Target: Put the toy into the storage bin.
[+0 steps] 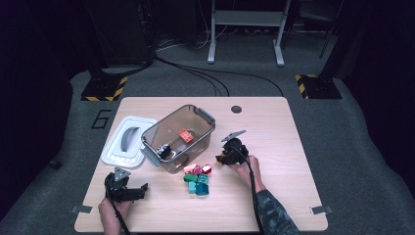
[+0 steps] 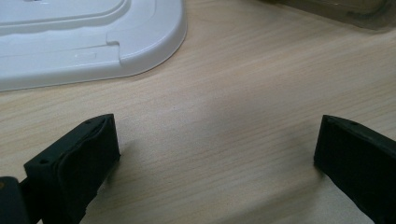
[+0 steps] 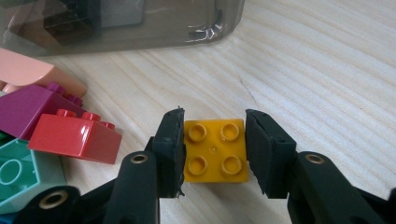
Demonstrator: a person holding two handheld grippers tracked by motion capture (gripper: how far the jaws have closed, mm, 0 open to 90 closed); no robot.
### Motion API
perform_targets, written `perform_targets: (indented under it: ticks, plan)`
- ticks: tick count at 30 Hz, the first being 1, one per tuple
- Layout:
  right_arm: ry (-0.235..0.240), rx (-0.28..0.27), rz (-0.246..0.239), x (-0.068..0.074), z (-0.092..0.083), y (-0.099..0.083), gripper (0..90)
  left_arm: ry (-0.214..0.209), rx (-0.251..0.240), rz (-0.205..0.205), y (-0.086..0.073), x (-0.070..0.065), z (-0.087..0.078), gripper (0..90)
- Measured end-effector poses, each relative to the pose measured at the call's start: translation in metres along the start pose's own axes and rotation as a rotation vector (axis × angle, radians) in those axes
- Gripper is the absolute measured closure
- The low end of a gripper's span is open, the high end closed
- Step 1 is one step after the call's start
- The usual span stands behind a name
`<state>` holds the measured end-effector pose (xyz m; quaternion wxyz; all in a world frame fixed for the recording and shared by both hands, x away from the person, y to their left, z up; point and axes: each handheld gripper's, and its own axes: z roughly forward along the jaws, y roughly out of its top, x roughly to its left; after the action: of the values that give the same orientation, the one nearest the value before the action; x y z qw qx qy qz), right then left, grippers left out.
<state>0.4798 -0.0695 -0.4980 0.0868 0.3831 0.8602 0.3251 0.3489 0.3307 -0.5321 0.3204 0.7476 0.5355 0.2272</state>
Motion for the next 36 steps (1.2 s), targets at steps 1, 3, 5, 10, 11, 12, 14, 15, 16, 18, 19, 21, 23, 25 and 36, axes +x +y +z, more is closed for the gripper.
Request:
perform_targets:
  ticks: [1,3,5,10,11,12,14,15,16,18,19,21,23,25,36]
  plan:
    - [0.0,0.001,0.0,0.0,0.0,0.0,58.6,0.0,0.0,0.0,0.0,0.0,0.0,0.0]
    - [-0.006,-0.001,-0.009,-0.001,0.0,0.001,59.0,0.0,0.001,0.002,0.0,0.0,0.0,0.0]
    - [0.002,-0.015,0.0,-0.003,-0.002,0.001,59.2,-0.001,0.008,0.01,0.0,0.001,-0.001,0.0]
    - [0.01,-0.03,0.017,-0.007,-0.005,0.005,59.3,-0.001,0.007,0.009,0.0,0.001,0.0,0.0]
    - [0.006,-0.035,0.026,-0.008,-0.006,0.007,59.2,-0.001,0.008,0.01,0.0,0.001,-0.001,0.0]
    - [0.01,-0.039,0.026,-0.009,-0.006,0.008,59.3,-0.001,0.007,0.009,0.0,0.001,0.0,0.0]
    - [0.013,-0.047,0.04,-0.012,-0.008,0.01,59.3,-0.001,0.007,0.009,0.0,0.001,0.0,0.0]
    - [0.017,-0.052,0.036,-0.014,-0.009,0.011,59.3,-0.001,0.008,0.009,0.0,0.001,-0.001,0.0]
    - [0.015,-0.055,0.042,-0.015,-0.01,0.013,59.3,-0.001,0.008,0.01,0.0,0.001,-0.001,0.0]
    - [0.02,-0.063,0.045,-0.018,-0.011,0.014,59.3,-0.001,0.008,0.009,0.0,0.001,-0.001,0.0]
    - [0.02,-0.064,0.052,-0.019,-0.012,0.015,59.3,-0.001,0.007,0.009,0.0,0.001,0.0,0.0]
    - [0.015,-0.067,0.058,-0.021,-0.014,0.018,59.3,-0.001,0.007,0.009,0.0,0.001,-0.001,0.0]
    - [0.012,-0.08,0.063,-0.024,-0.015,0.02,59.3,-0.002,0.017,0.012,0.0,0.001,-0.001,0.0]
    - [0.01,-0.084,0.069,-0.025,-0.018,0.022,59.3,-0.002,0.017,0.012,0.0,0.001,-0.001,0.0]
    - [-0.01,-0.114,0.076,-0.033,-0.022,0.036,59.3,-0.002,0.017,0.012,0.0,0.001,-0.001,0.0]
